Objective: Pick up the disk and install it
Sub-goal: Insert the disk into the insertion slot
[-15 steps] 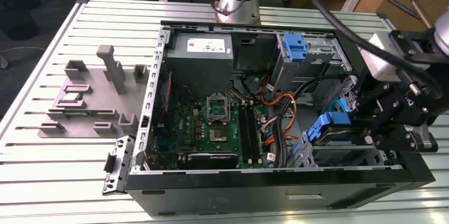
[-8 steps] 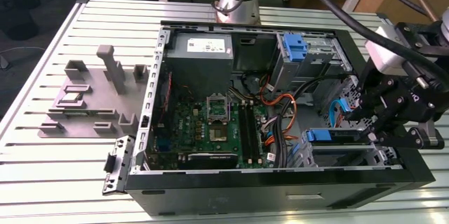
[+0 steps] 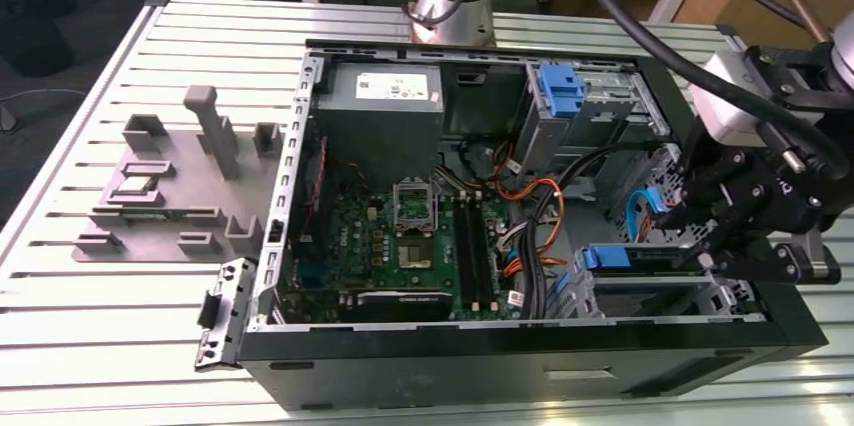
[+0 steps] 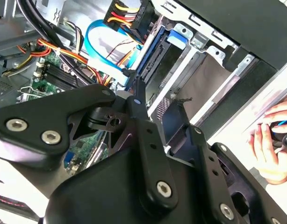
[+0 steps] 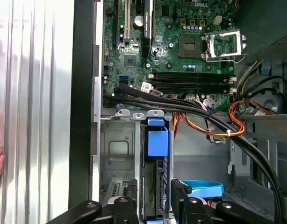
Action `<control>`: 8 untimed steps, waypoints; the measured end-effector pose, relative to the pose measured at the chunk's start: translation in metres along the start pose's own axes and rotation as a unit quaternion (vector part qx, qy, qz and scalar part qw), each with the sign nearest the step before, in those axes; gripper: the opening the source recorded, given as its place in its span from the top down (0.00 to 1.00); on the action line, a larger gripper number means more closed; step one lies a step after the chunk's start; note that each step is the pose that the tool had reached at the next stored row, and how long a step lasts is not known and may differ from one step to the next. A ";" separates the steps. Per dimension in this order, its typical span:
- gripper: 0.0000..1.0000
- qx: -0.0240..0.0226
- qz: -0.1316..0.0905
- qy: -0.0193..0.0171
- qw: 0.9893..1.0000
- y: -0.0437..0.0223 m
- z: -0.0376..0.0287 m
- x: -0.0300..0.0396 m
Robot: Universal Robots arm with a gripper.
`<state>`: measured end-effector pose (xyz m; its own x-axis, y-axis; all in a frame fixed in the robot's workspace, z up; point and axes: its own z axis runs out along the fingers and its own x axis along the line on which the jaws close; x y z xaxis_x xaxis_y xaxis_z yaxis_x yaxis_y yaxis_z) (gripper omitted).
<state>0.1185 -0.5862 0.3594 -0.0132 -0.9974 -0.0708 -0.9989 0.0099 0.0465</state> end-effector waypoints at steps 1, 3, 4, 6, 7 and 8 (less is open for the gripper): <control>0.58 0.002 -0.001 -0.001 1.000 0.0008 0.0006 0.0000; 0.58 0.006 -0.001 -0.002 1.000 0.0022 0.0014 -0.0005; 0.58 0.006 -0.001 -0.002 1.000 0.0030 0.0018 -0.0012; 0.58 0.006 -0.001 -0.003 1.000 0.0040 0.0029 -0.0045; 0.58 0.006 -0.002 -0.002 1.000 0.0040 0.0032 -0.0061; 0.58 0.007 -0.002 -0.002 1.000 0.0041 0.0035 -0.0070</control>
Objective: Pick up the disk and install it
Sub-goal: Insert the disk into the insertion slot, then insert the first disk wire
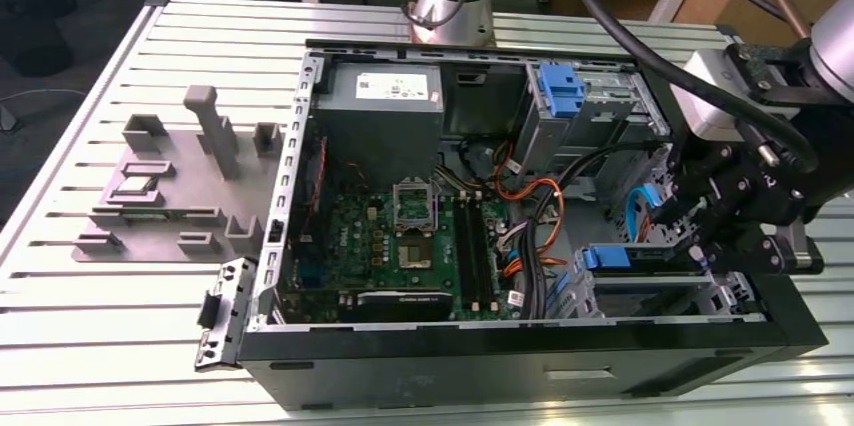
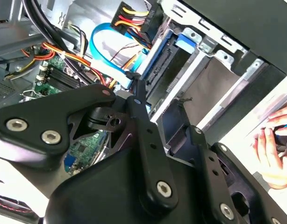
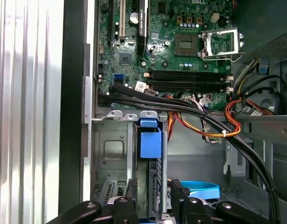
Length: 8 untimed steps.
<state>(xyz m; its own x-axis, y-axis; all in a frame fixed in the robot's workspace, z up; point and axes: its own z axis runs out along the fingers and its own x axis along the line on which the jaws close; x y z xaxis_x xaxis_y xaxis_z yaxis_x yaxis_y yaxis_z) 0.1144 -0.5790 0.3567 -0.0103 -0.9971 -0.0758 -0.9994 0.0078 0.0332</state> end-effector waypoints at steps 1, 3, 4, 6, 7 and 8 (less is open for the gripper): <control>0.58 0.000 0.000 0.000 1.000 0.0001 0.0001 -0.0001; 0.58 0.000 0.000 0.000 1.000 0.0001 0.0001 0.0000; 0.58 0.000 0.000 0.000 1.000 0.0001 0.0002 -0.0003; 0.58 0.000 0.000 0.000 1.000 0.0001 0.0003 -0.0005; 0.58 0.000 0.000 0.000 1.000 0.0001 0.0003 -0.0007; 0.58 0.000 0.000 0.000 1.000 0.0001 0.0002 -0.0011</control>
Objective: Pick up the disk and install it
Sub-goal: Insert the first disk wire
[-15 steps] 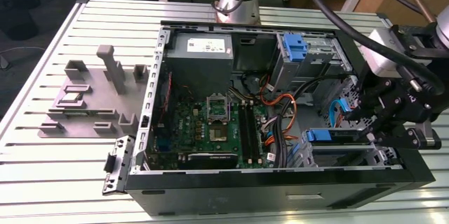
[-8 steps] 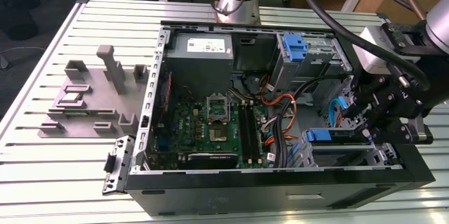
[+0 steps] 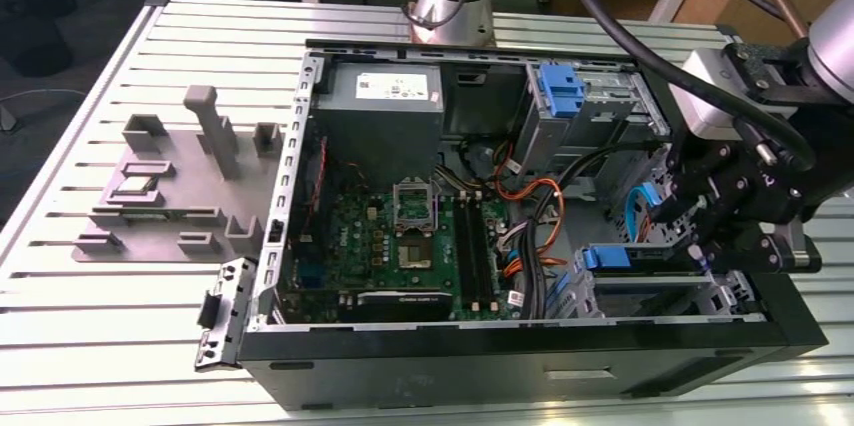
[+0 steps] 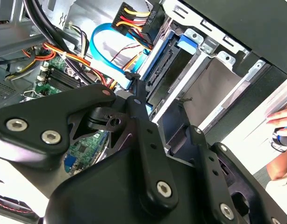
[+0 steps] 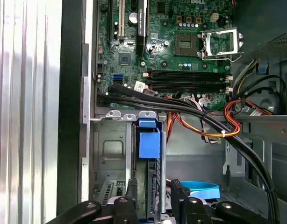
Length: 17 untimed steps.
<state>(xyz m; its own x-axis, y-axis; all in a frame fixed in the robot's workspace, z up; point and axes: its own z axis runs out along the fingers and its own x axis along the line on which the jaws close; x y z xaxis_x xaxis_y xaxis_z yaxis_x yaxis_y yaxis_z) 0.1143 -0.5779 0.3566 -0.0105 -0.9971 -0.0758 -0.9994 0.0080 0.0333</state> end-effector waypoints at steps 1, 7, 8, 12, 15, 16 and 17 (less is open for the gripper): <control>0.58 0.000 0.000 0.000 1.000 0.0000 0.0001 -0.0003; 0.58 0.000 0.000 -0.003 1.000 -0.0001 0.0010 -0.0034; 0.58 0.000 0.000 -0.003 1.000 -0.0001 0.0010 -0.0035; 0.58 0.000 0.000 -0.002 1.000 -0.0002 -0.0013 -0.0038; 0.58 0.000 0.000 -0.002 1.000 0.0000 -0.0082 -0.0043; 0.58 0.000 0.000 -0.002 1.000 0.0000 -0.0094 -0.0044; 0.58 0.000 0.000 -0.003 1.000 0.0000 -0.0094 -0.0045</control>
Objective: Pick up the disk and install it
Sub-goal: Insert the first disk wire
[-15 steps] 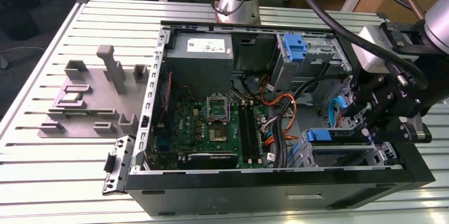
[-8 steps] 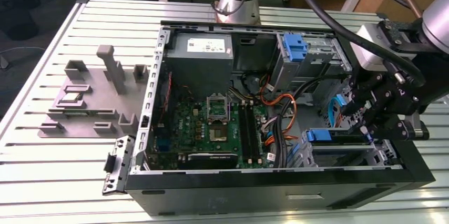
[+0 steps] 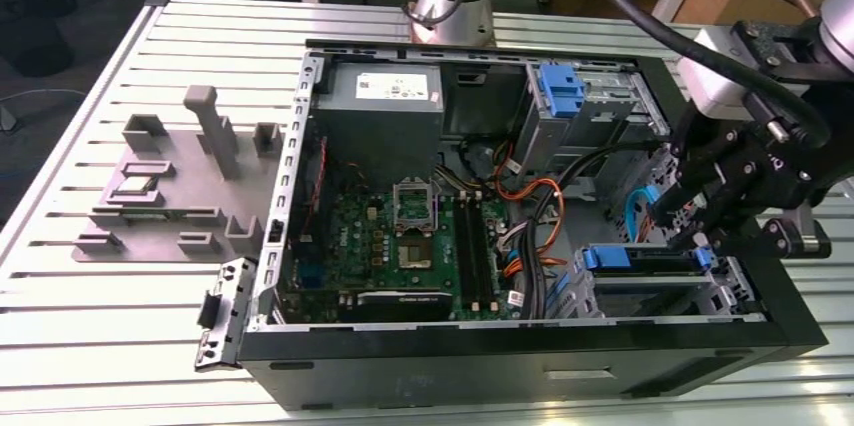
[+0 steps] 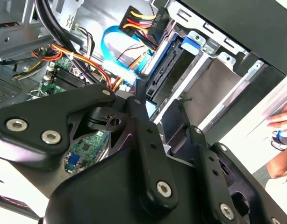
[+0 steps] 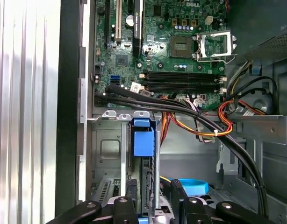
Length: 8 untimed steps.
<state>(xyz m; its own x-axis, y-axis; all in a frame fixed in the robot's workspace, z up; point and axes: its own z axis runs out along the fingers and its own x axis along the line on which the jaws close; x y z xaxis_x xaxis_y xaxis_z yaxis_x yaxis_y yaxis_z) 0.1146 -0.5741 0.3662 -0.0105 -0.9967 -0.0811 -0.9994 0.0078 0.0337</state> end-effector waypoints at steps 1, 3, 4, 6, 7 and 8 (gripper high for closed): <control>0.58 0.000 0.000 0.000 1.000 0.0000 0.0000 -0.0008; 0.58 0.000 0.000 0.000 1.000 0.0000 0.0000 -0.0023; 0.58 0.000 0.000 0.000 1.000 0.0000 0.0003 -0.0032; 0.58 0.000 0.000 0.000 1.000 0.0000 0.0010 -0.0059; 0.58 0.000 0.000 0.000 1.000 0.0000 0.0015 -0.0075; 0.58 0.000 0.000 0.000 1.000 0.0000 0.0022 -0.0090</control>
<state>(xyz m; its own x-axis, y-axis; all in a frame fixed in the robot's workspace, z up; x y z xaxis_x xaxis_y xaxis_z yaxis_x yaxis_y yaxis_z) 0.1146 -0.5650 0.3648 -0.0104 -0.9967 -0.0808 -0.9994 0.0077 0.0337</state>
